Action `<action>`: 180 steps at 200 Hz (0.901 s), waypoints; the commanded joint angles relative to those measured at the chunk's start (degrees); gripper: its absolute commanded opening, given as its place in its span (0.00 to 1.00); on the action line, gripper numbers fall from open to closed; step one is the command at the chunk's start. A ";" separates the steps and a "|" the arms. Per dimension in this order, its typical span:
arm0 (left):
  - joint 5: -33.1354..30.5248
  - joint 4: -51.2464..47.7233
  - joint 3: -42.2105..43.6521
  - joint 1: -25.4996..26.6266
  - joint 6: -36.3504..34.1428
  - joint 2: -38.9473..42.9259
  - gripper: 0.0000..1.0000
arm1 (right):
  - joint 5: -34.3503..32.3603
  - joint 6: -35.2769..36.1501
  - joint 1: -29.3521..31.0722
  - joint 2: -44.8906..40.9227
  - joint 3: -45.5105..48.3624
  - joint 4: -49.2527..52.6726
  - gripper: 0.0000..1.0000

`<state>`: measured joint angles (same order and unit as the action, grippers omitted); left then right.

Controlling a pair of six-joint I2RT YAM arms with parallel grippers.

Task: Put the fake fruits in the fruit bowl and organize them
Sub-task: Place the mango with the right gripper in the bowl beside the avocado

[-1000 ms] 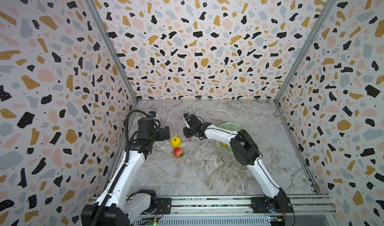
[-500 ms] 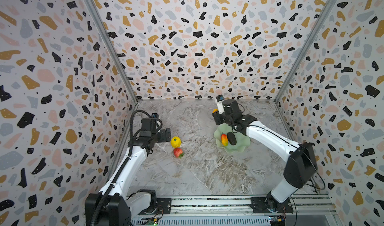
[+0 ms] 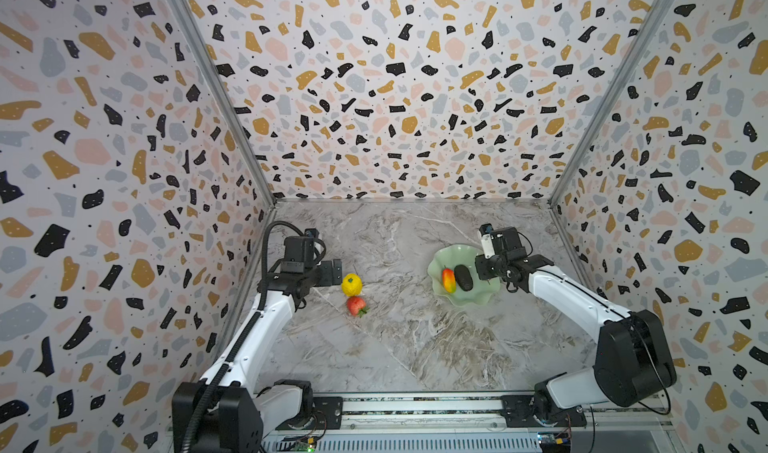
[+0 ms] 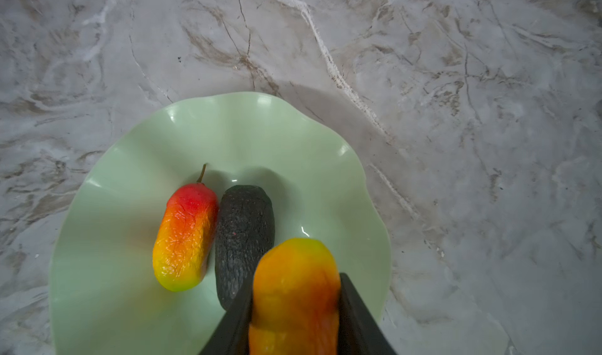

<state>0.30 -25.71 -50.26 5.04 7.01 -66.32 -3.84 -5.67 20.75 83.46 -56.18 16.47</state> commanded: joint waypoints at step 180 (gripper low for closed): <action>1.02 0.42 -0.98 0.24 -0.77 1.11 0.99 | -3.35 -1.10 2.06 3.44 -1.93 -2.82 0.55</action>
<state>0.60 -25.71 -50.26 5.06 6.79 -66.26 -5.58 -6.15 21.34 90.56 -55.05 11.60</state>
